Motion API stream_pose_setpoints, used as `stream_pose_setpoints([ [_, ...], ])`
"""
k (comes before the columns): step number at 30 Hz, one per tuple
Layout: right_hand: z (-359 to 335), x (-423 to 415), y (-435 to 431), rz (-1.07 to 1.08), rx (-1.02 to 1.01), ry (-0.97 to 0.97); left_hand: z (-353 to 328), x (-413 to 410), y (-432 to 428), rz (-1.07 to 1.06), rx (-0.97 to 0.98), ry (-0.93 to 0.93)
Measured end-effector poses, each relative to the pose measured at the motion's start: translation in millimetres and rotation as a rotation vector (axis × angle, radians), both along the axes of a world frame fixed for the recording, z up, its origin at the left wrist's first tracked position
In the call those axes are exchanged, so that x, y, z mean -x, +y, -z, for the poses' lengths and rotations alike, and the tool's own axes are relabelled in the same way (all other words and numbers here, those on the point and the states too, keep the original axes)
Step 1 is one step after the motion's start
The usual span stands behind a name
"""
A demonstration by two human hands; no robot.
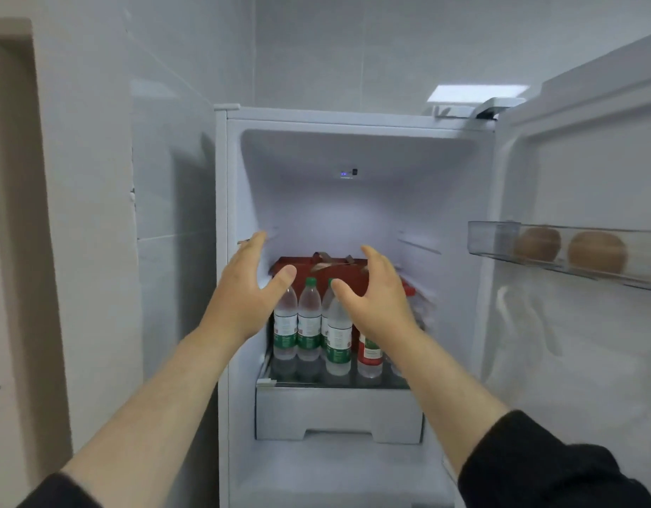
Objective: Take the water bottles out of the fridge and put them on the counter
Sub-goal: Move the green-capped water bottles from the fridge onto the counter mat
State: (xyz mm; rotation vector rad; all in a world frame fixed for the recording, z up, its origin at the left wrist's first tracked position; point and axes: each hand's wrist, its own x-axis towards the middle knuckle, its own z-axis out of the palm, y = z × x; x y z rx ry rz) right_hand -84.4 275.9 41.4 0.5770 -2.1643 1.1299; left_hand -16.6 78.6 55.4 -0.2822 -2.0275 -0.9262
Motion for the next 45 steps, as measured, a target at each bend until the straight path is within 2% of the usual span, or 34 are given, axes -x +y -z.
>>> stream_pose_setpoints([
  [5, 16, 71, -19, -0.001, 0.059, -0.134, 25, 86, -7, -0.023, -0.079, -0.121],
  [12, 47, 160, -27, 0.086, 0.005, -0.262, 58, 198, -25, 0.046, -0.195, -0.293],
  [20, 71, 226, -49, 0.069, 0.085, -0.4, 84, 279, -29, -0.07, -0.446, -0.311],
  [27, 85, 247, -56, 0.121, 0.051, -0.453, 99, 319, -29, -0.146, -0.566, -0.373],
  [36, 102, 248, -64, 0.086, -0.026, -0.5, 119, 335, -31, -0.285, -0.471, -0.396],
  [41, 110, 242, -69, 0.129, 0.0, -0.495, 130, 321, -31, -0.235, -0.504, -0.346],
  [45, 111, 233, -68, 0.154, 0.026, -0.48, 127, 302, -28, -0.233, -0.454, -0.323],
])
